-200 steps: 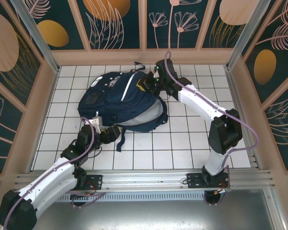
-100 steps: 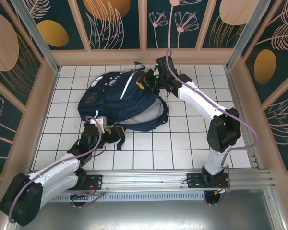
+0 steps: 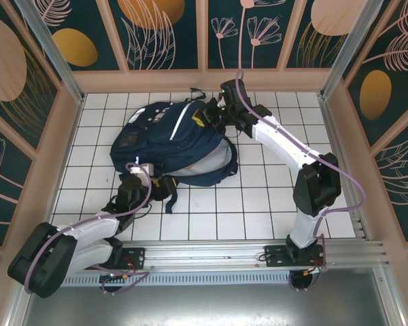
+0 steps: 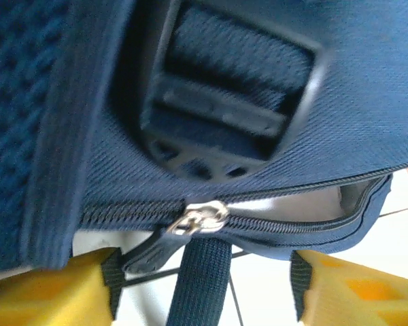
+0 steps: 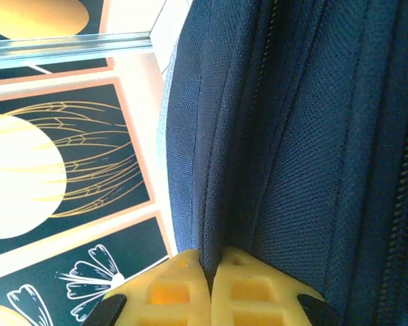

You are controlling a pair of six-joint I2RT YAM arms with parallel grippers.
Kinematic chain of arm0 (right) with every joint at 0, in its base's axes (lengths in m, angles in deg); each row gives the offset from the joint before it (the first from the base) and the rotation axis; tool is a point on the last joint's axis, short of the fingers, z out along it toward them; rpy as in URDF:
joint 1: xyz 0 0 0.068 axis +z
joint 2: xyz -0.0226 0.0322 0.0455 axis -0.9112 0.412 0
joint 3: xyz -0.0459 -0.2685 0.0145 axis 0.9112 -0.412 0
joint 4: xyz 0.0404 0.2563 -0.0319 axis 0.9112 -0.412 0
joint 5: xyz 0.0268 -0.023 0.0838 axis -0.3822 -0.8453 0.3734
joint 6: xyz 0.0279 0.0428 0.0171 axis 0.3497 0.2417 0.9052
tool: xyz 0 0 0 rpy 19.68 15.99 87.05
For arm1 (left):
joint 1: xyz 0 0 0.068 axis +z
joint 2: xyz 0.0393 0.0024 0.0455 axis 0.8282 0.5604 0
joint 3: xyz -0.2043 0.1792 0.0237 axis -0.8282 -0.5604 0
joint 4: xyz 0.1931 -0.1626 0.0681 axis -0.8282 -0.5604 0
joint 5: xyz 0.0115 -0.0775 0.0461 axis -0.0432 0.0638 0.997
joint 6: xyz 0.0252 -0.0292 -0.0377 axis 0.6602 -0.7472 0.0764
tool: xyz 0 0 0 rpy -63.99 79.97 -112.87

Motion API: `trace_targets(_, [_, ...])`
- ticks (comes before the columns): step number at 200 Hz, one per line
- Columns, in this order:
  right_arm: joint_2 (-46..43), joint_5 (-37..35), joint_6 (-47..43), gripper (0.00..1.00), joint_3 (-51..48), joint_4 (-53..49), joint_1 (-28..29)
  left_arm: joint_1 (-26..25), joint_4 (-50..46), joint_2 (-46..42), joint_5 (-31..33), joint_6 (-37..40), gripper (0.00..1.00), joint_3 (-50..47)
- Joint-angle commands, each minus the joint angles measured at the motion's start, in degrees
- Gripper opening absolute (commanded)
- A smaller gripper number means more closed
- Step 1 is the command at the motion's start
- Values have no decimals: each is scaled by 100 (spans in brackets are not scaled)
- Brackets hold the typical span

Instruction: Pack the student bag

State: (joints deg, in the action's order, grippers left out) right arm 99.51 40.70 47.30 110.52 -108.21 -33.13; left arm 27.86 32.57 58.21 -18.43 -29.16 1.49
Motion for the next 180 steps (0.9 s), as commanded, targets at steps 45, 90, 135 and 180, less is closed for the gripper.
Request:
trace_targets(45, [-325, 350, 112, 0, 149, 786, -89, 28, 636, 399, -177, 438, 24, 105])
trace_targets(90, [-338, 318, -17, 0, 38, 734, -280, 28, 200, -35, 40, 449, 0, 49])
trace_targets(135, [-465, 16, -437, 0, -266, 545, -377, 19, -424, -715, 290, 407, 0, 0])
trace_targets(180, [-543, -98, -609, 0, -894, 710, -362, -132, -608, -378, 20, 425, 0, 149])
